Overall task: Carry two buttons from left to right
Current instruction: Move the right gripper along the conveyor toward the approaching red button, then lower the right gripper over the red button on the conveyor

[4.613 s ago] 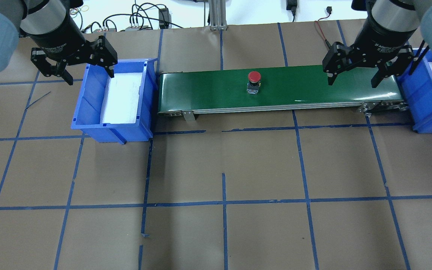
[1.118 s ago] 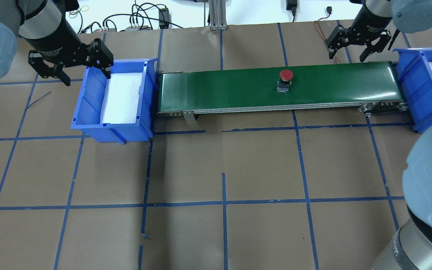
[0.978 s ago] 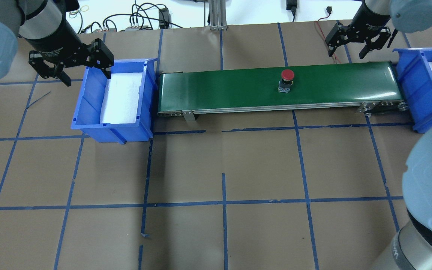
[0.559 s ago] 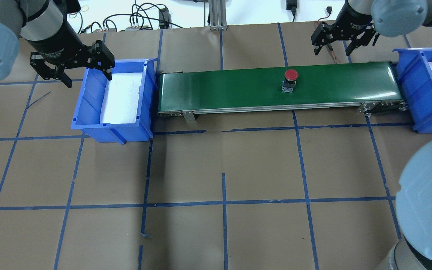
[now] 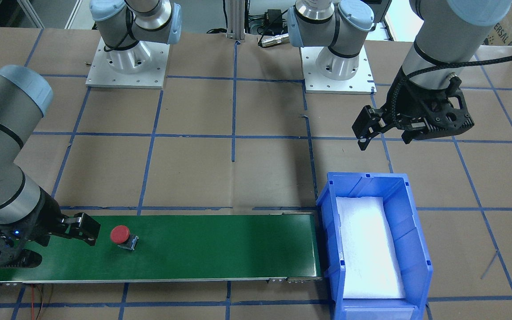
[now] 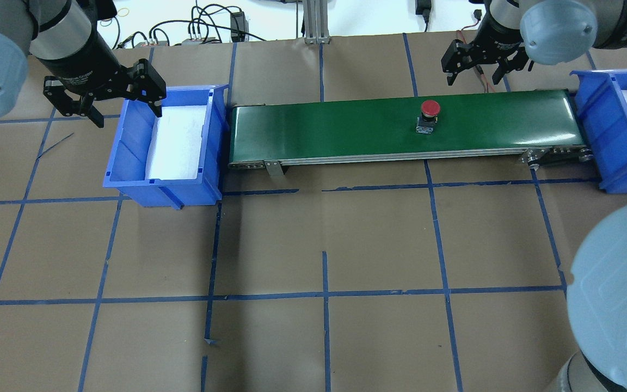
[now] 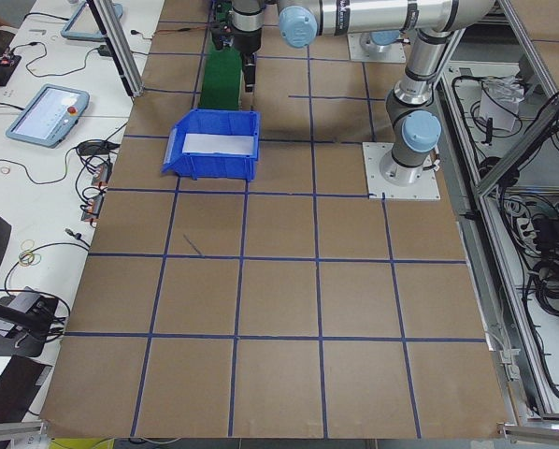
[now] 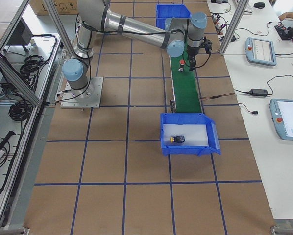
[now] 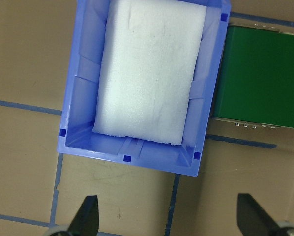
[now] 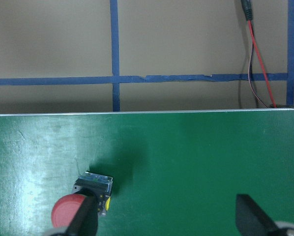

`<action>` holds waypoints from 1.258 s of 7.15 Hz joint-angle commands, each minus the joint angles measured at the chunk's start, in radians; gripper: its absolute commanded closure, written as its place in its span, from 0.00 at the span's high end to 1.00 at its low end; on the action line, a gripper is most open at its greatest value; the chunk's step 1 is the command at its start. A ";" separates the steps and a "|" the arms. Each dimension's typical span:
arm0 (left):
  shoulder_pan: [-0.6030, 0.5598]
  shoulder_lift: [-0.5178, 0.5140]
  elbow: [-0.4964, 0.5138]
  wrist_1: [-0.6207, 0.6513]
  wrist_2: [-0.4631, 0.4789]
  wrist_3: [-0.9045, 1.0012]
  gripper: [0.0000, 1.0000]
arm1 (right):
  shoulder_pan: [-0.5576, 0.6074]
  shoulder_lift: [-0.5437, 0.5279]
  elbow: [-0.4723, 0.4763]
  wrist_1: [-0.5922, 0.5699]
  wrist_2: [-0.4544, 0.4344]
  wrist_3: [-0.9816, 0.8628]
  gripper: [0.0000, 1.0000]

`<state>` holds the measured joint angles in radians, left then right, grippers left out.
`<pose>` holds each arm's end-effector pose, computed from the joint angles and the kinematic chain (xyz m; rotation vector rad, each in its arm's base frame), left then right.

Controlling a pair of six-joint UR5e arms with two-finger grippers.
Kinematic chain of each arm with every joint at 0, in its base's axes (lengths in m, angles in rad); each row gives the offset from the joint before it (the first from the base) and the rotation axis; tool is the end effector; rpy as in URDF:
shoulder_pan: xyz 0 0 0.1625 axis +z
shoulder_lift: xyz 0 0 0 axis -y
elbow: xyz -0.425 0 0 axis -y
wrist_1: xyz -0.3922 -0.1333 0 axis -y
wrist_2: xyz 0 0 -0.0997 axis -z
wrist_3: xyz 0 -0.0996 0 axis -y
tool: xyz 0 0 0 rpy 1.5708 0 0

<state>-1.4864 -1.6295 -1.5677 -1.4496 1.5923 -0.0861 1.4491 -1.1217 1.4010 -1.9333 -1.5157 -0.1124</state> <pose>-0.0866 -0.5317 0.4721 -0.2666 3.1071 -0.1023 0.0565 -0.6810 0.3464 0.0108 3.0935 -0.1379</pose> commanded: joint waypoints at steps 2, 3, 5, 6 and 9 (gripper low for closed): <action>0.000 0.000 0.000 0.000 0.000 0.000 1.00 | 0.000 -0.003 0.009 -0.007 0.009 0.026 1.00; 0.000 -0.001 0.000 0.002 0.000 -0.001 1.00 | 0.000 0.000 0.024 -0.009 0.006 0.025 1.00; 0.000 0.000 0.000 0.002 0.000 -0.001 1.00 | 0.000 0.000 0.047 -0.036 0.005 0.025 1.00; 0.000 -0.001 0.000 0.002 0.000 -0.001 1.00 | 0.000 -0.007 0.047 -0.042 0.003 0.023 1.00; 0.000 -0.001 0.000 0.002 0.000 -0.001 1.00 | 0.000 -0.004 0.049 -0.042 0.005 0.023 1.00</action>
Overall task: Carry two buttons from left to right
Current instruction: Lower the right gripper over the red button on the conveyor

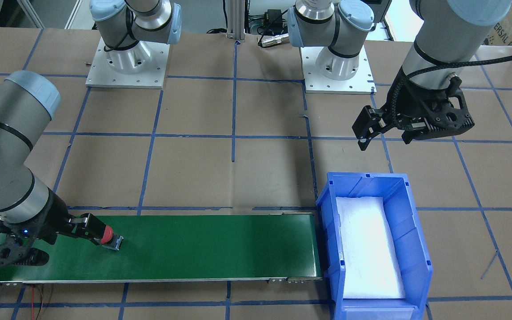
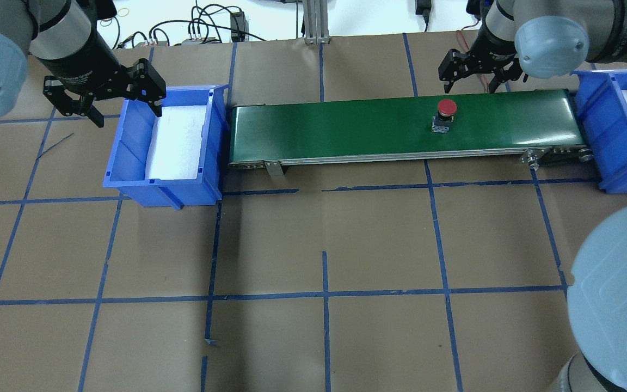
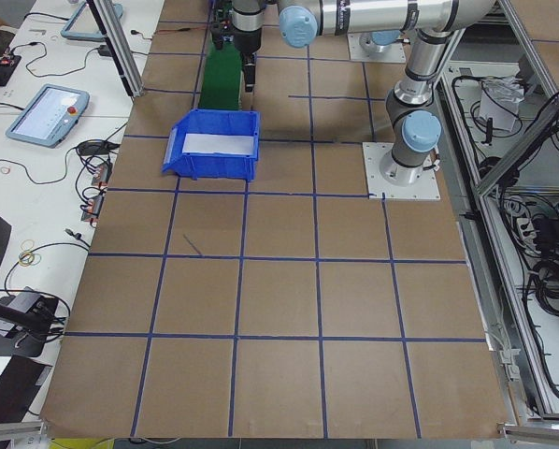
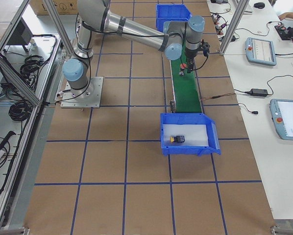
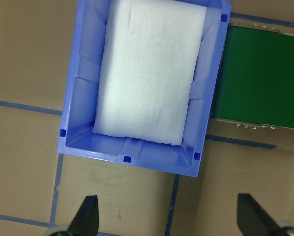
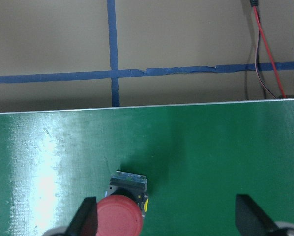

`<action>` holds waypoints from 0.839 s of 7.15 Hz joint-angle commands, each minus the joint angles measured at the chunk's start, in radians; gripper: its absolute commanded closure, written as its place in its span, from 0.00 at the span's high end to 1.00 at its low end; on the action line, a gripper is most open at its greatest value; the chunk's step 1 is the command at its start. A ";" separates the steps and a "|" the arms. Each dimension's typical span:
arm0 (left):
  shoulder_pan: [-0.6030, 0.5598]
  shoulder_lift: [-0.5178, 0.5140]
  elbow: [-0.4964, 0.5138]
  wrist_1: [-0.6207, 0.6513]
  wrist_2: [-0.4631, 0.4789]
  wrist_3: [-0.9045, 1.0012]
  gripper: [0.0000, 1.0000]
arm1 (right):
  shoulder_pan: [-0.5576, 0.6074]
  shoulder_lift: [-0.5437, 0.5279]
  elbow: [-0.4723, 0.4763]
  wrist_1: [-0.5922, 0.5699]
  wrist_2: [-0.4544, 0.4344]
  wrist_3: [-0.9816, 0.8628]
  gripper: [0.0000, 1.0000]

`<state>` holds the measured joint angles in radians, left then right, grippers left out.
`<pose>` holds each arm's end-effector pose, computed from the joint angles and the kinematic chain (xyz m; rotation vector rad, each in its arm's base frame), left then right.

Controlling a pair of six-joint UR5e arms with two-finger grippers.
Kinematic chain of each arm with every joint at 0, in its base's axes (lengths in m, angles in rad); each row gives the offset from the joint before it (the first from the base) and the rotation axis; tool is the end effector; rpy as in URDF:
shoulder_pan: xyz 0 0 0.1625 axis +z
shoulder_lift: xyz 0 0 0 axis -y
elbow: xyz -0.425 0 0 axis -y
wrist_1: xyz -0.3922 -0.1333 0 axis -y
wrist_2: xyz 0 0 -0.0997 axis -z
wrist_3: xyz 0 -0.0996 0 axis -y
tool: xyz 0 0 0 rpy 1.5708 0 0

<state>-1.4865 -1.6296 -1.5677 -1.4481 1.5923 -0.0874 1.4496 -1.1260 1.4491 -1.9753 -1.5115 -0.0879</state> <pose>-0.0867 -0.5319 0.4722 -0.2685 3.1069 -0.1045 0.0581 -0.6742 0.3306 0.0477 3.0879 -0.1346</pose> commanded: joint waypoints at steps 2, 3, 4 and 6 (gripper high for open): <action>0.000 0.000 0.000 0.000 0.000 0.000 1.00 | 0.000 0.000 0.005 -0.002 0.002 -0.001 1.00; 0.000 0.000 0.000 0.000 0.000 0.000 1.00 | 0.000 0.006 0.008 0.000 0.002 -0.003 1.00; 0.000 0.000 0.000 0.000 0.000 0.000 1.00 | 0.000 0.011 0.008 0.001 0.004 -0.004 1.00; 0.000 0.000 0.000 0.000 0.000 0.000 1.00 | 0.000 0.020 0.010 0.001 0.004 -0.006 1.00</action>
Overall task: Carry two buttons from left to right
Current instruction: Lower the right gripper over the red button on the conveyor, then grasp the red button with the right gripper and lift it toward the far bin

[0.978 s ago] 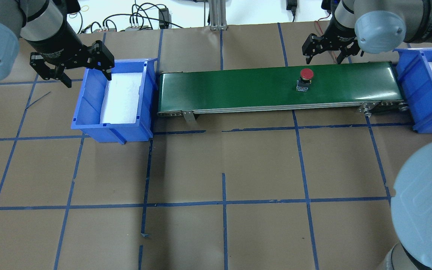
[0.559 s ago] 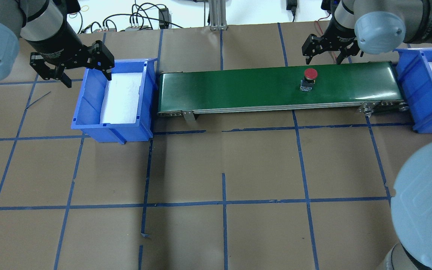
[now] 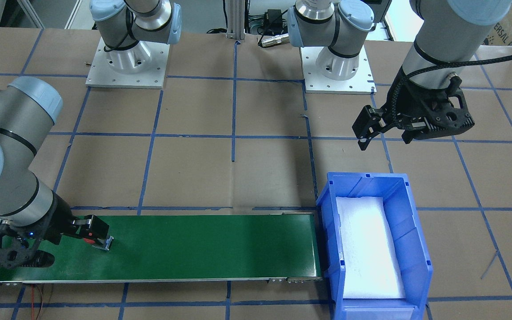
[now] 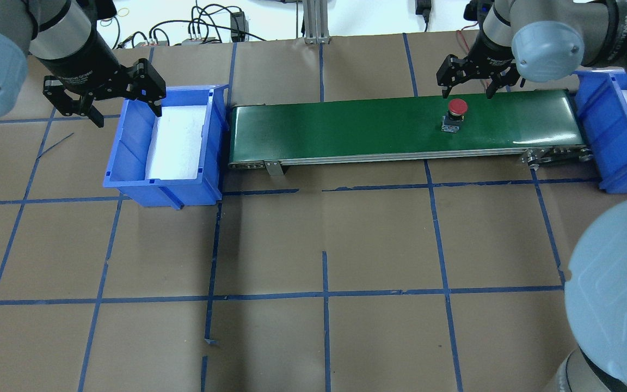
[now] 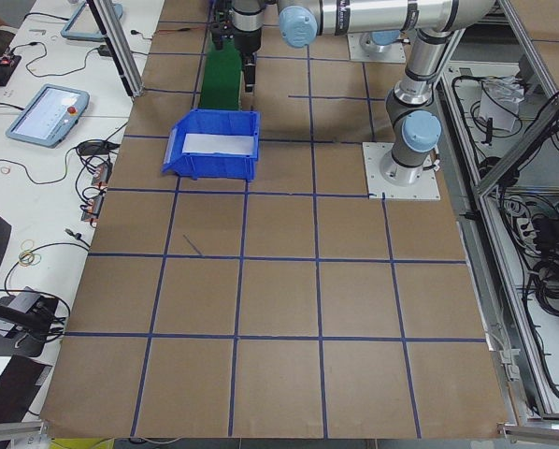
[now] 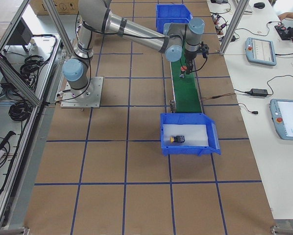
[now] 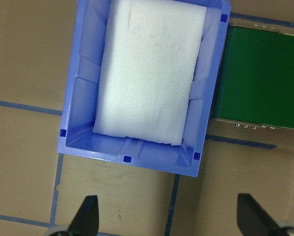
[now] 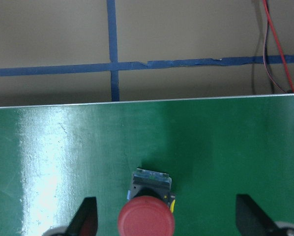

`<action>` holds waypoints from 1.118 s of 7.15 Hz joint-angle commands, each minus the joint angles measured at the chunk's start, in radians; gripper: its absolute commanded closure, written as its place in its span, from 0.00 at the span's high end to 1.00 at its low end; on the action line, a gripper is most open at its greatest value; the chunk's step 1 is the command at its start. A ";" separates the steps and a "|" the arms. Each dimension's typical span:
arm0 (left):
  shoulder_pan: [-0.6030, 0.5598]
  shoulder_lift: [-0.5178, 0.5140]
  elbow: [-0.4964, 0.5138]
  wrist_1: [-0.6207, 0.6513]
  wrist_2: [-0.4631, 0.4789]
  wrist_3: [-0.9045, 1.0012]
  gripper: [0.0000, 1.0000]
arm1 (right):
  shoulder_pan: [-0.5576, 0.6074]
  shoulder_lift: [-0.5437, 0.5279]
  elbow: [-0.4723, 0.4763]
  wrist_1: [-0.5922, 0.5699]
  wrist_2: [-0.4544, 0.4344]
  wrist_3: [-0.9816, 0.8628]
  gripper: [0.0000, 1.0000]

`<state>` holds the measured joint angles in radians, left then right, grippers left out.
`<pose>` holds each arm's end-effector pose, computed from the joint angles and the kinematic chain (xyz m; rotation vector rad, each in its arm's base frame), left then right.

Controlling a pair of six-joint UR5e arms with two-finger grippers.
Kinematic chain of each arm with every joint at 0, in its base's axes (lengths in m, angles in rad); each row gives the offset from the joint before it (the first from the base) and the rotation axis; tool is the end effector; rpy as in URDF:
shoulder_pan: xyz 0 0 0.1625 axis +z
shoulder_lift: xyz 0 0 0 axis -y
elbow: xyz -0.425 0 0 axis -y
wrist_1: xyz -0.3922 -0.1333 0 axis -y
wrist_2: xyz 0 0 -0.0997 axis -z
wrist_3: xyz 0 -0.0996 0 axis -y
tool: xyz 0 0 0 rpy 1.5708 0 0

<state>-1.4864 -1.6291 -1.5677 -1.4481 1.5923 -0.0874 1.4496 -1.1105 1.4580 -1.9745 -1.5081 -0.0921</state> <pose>-0.0866 -0.5318 0.4725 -0.2687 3.1068 -0.1053 0.0584 -0.6747 0.3161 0.0421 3.0835 -0.0965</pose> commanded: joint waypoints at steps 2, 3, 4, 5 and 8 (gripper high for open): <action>0.000 -0.001 0.000 0.000 0.000 -0.002 1.00 | -0.003 0.014 0.036 -0.001 -0.012 0.002 1.00; 0.000 -0.001 0.000 0.000 0.000 -0.002 1.00 | -0.003 0.023 0.038 -0.001 -0.029 0.002 1.00; 0.000 -0.001 0.000 0.000 0.000 -0.002 1.00 | -0.003 0.023 0.041 -0.001 -0.037 0.002 1.00; 0.000 0.000 0.000 0.000 0.000 -0.002 1.00 | -0.003 0.023 0.039 -0.003 -0.046 0.003 0.90; 0.000 0.000 0.000 0.000 0.000 -0.002 1.00 | -0.003 0.015 0.044 0.000 -0.088 0.003 0.14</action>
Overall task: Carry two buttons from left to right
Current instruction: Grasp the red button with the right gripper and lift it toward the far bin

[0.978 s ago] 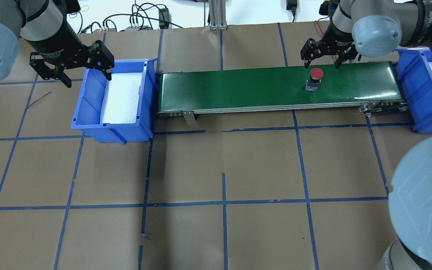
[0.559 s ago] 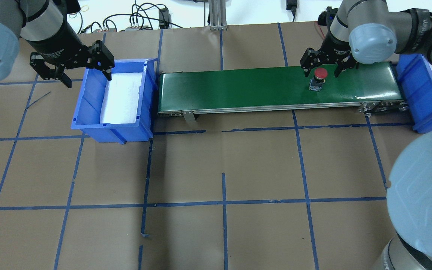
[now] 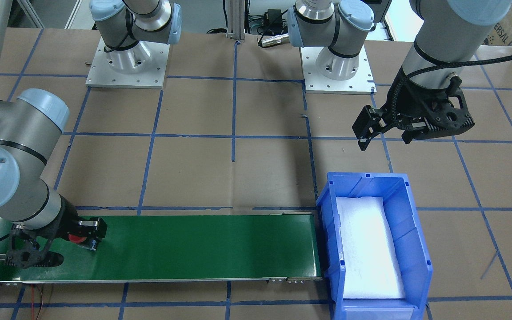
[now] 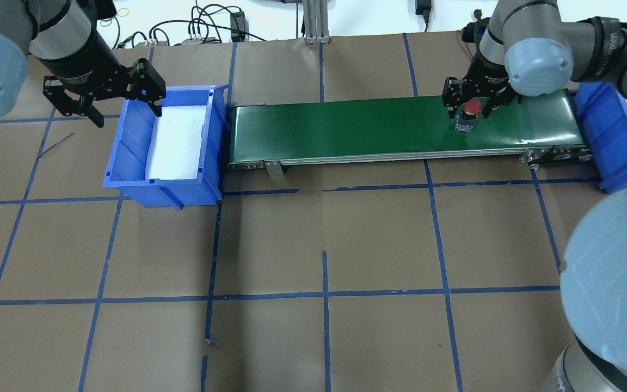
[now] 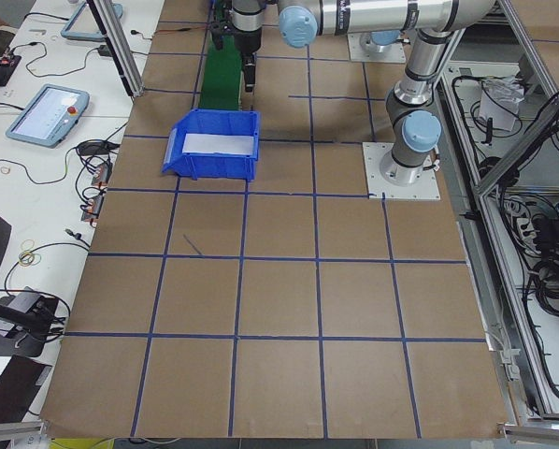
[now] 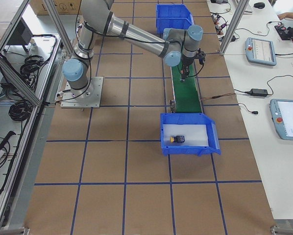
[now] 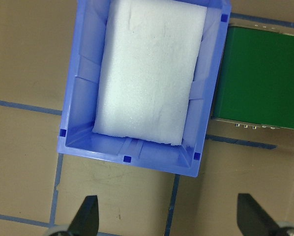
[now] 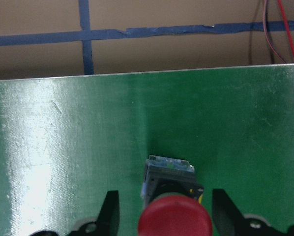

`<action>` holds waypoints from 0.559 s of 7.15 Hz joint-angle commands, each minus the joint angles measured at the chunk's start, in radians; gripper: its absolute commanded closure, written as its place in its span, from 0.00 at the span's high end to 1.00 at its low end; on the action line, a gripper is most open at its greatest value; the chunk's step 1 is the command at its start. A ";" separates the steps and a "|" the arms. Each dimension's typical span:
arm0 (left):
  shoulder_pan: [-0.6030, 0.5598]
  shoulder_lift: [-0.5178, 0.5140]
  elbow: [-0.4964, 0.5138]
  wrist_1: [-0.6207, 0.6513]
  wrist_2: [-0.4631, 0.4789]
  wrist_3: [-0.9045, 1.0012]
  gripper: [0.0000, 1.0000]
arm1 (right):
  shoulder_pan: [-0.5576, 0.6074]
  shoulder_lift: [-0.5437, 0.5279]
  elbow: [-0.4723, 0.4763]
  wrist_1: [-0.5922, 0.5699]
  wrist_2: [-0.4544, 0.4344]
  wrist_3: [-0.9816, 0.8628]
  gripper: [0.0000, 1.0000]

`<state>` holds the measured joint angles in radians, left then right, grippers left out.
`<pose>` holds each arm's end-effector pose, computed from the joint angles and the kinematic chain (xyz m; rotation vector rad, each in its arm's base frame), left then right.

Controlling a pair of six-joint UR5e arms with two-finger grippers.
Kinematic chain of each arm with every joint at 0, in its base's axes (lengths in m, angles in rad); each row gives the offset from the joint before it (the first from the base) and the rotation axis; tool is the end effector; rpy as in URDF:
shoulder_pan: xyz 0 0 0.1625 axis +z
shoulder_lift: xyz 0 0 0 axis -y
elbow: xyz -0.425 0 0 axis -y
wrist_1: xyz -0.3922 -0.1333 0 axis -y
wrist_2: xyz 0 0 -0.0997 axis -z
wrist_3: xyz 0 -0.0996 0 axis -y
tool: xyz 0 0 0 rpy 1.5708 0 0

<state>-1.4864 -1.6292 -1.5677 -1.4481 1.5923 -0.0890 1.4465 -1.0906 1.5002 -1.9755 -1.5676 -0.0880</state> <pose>-0.0866 -0.5318 0.4725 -0.2712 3.1067 -0.1052 0.0513 -0.6668 0.2832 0.0570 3.1374 0.0071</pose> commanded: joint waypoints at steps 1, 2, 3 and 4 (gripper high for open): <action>0.000 0.000 0.000 0.000 0.000 0.000 1.00 | 0.000 -0.008 -0.002 0.010 -0.057 -0.004 0.09; 0.000 0.000 0.000 0.000 0.000 0.000 1.00 | -0.011 -0.015 -0.027 0.012 -0.057 -0.004 0.09; 0.000 -0.001 0.000 0.000 0.000 0.000 1.00 | -0.044 -0.056 -0.063 0.029 -0.060 -0.019 0.10; 0.000 -0.001 0.000 0.000 0.000 0.000 1.00 | -0.119 -0.098 -0.096 0.073 -0.058 -0.060 0.10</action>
<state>-1.4864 -1.6299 -1.5677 -1.4481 1.5923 -0.0890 1.3983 -1.1411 1.4451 -1.9429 -1.6246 -0.1113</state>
